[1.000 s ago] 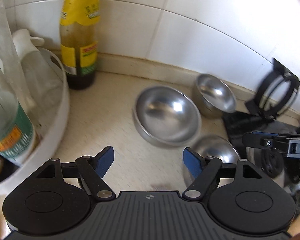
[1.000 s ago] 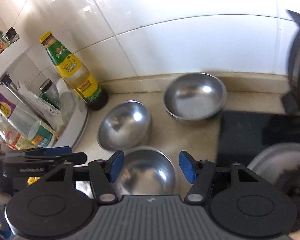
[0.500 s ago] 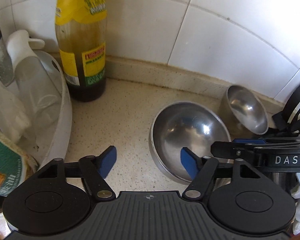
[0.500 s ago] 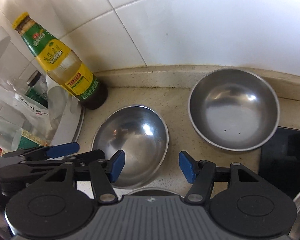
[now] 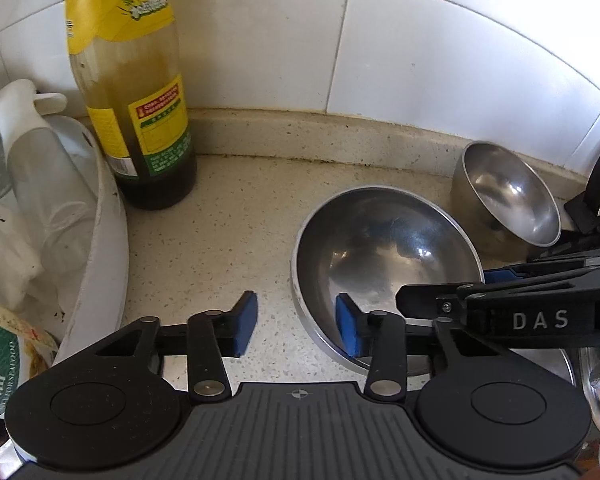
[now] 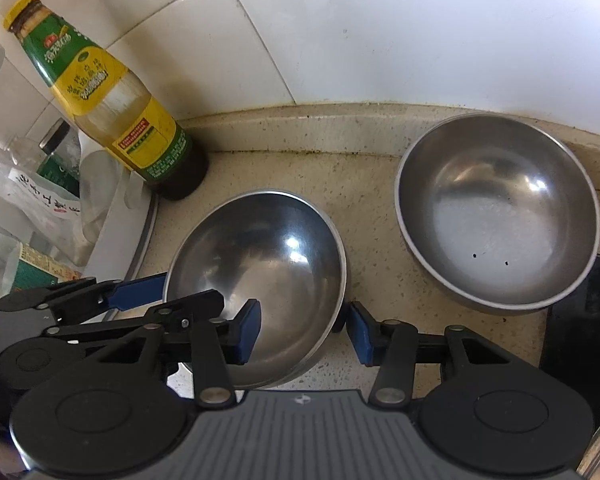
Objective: Organize plates and bowls
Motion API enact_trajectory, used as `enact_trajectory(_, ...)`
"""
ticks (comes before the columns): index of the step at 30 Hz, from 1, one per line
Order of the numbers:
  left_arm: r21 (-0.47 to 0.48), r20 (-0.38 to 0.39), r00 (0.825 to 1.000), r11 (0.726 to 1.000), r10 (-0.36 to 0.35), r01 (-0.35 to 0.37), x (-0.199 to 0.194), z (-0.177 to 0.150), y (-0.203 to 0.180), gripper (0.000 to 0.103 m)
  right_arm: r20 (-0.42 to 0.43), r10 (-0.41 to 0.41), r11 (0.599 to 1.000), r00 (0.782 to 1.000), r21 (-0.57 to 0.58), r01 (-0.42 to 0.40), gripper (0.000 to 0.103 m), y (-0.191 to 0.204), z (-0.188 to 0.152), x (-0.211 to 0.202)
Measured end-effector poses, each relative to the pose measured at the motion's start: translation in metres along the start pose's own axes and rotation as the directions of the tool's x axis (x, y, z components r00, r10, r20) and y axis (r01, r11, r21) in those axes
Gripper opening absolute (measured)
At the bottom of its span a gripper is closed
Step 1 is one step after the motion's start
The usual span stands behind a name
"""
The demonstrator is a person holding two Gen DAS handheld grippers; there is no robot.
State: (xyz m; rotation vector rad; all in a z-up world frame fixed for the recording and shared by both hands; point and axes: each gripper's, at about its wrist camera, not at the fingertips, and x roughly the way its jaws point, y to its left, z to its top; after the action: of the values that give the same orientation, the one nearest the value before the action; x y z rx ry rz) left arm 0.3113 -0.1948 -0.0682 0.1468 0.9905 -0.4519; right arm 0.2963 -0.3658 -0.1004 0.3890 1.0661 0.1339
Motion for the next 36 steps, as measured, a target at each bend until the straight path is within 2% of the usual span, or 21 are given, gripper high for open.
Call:
enact_trajectory(4, 0.020, 0.006, 1.000, 1.000, -0.004, 0.003, 0.002, -0.001, -0.003, 0.036, -0.005, -0.002, 1.000, 1.000, -0.008, 0.002, 0.047, 0.001, 0.000, 0.004)
enact_trajectory(7, 0.037, 0.011, 1.000, 0.999, 0.003, -0.003, 0.002, -0.002, -0.007, 0.032, -0.009, 0.006, 1.000, 1.000, -0.008, -0.006, 0.044, 0.001, 0.000, 0.006)
enact_trajectory(24, 0.046, 0.060, 0.997, 0.998, 0.040, -0.043, -0.013, 0.004, -0.010, 0.033, 0.029, 0.039, 0.999, 0.999, -0.030, -0.038, 0.041, 0.007, 0.002, -0.002)
enact_trajectory(36, 0.041, 0.053, 0.998, 0.998, 0.043, -0.045, -0.012, 0.003, -0.012, 0.033, 0.025, 0.037, 0.999, 0.999, -0.041, -0.036, 0.041, 0.006, 0.002, -0.001)
